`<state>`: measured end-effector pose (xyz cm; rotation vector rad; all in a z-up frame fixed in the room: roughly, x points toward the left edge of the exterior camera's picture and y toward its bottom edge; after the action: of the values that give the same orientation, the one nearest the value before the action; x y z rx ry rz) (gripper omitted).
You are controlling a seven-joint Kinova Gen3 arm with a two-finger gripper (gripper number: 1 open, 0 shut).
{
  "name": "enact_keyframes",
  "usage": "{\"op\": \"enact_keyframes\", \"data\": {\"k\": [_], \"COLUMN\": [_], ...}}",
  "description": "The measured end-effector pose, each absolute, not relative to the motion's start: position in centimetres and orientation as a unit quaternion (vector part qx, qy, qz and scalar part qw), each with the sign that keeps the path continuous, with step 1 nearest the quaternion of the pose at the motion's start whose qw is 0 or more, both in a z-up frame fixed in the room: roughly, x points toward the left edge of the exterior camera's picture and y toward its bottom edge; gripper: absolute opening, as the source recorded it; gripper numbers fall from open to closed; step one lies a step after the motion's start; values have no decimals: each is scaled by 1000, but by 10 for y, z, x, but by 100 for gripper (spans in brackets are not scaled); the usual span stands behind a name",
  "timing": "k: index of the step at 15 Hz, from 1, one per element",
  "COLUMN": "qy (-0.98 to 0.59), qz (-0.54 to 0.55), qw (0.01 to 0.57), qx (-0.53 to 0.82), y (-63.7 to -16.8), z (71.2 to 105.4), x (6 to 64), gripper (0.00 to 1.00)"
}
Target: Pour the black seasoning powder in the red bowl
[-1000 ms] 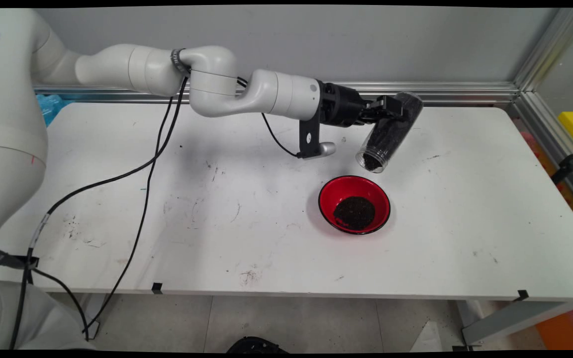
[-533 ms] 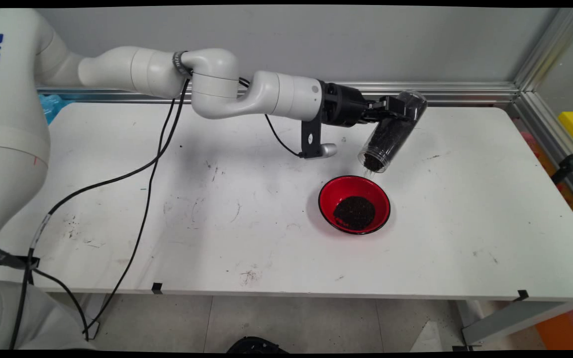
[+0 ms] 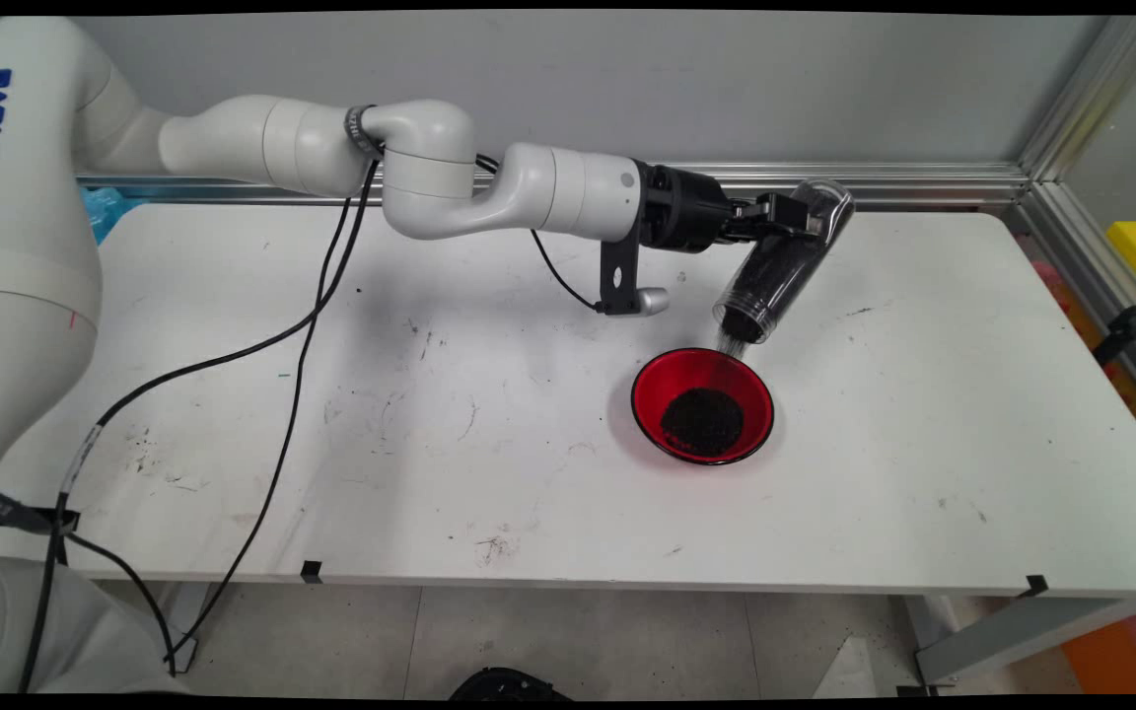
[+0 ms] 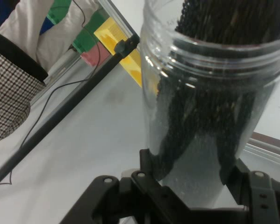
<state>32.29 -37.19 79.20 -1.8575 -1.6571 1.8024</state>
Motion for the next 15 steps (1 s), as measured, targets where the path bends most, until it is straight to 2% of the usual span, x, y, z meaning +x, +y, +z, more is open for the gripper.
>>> {"op": "enact_keyframes", "data": {"k": [15], "qy": [-526], "qz": [588], "qw": [31], "qx": [-614], "y": [-365], "z": [789], "x": [325], "gripper": [0]}}
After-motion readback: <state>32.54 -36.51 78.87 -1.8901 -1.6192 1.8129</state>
